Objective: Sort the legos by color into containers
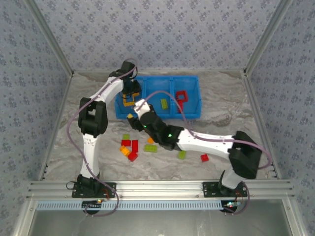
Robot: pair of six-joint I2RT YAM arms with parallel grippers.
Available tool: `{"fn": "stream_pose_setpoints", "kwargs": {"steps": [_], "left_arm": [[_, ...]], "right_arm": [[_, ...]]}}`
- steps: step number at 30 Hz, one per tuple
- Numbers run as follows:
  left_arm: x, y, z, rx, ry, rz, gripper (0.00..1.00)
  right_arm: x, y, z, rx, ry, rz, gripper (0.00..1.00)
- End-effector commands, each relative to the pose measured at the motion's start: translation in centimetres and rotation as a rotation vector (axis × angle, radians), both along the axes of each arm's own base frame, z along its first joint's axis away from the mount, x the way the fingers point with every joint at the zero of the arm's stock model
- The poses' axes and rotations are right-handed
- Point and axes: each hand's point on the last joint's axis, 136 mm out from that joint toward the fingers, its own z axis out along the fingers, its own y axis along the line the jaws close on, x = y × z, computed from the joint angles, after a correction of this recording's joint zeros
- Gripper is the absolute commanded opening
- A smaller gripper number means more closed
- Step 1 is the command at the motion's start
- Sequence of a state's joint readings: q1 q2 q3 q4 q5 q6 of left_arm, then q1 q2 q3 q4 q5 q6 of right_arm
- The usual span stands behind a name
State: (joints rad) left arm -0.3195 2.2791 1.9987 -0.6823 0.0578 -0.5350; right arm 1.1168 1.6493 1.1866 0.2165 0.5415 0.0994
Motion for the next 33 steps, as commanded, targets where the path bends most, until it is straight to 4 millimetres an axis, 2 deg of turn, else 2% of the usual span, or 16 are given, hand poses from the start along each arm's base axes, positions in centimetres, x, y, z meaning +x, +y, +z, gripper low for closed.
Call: {"fn": "stream_pose_setpoints", "kwargs": {"steps": [1, 6, 9, 13, 17, 20, 21, 22, 23, 26, 29, 33], "left_arm": [[0.6, -0.6, 0.1, -0.041, 0.015, -0.02, 0.31], [0.4, -0.5, -0.9, -0.037, 0.043, -0.021, 0.41], [0.2, -0.3, -0.9, -0.029, 0.051, -0.017, 0.47], [0.0, -0.1, 0.5, -0.024, 0.028, -0.006, 0.52], [-0.5, 0.4, 3.4, -0.022, -0.02, 0.012, 0.54], [-1.3, 1.3, 6.3, -0.017, -0.066, 0.051, 0.54], [-1.6, 1.5, 8.0, -0.017, -0.105, 0.067, 0.54], [-2.5, 1.7, 8.4, -0.012, -0.117, 0.074, 0.55], [-3.2, 1.7, 9.5, -0.015, -0.141, 0.076, 0.56], [-5.7, 1.0, 12.7, -0.024, -0.219, 0.052, 0.57], [-9.6, -0.6, 15.1, -0.034, -0.284, -0.033, 0.59], [-17.0, -4.9, 16.5, -0.104, -0.35, -0.251, 0.61]], "right_arm": [[1.4, 1.7, 0.9, -0.104, -0.081, -0.075, 0.73], [1.8, 3.0, 0.0, -0.148, -0.081, -0.108, 0.73], [1.4, 2.8, -0.3, -0.142, -0.066, -0.107, 0.73], [0.8, 1.8, -0.2, -0.131, -0.058, -0.107, 0.73], [0.3, 0.0, 0.5, -0.112, -0.053, -0.124, 0.73], [-0.1, -2.3, 1.0, -0.094, -0.034, -0.156, 0.73], [-0.2, -3.2, 1.0, -0.086, -0.021, -0.168, 0.73], [-0.3, -4.0, 1.2, -0.07, -0.012, -0.177, 0.72], [-0.5, -5.1, 0.2, -0.085, 0.005, -0.187, 0.72], [-0.9, -7.8, -0.4, -0.057, 0.052, -0.233, 0.72], [-1.2, -11.2, -1.2, -0.016, 0.125, -0.325, 0.72], [-2.8, -20.1, -4.4, 0.038, 0.356, -0.657, 0.71]]}}
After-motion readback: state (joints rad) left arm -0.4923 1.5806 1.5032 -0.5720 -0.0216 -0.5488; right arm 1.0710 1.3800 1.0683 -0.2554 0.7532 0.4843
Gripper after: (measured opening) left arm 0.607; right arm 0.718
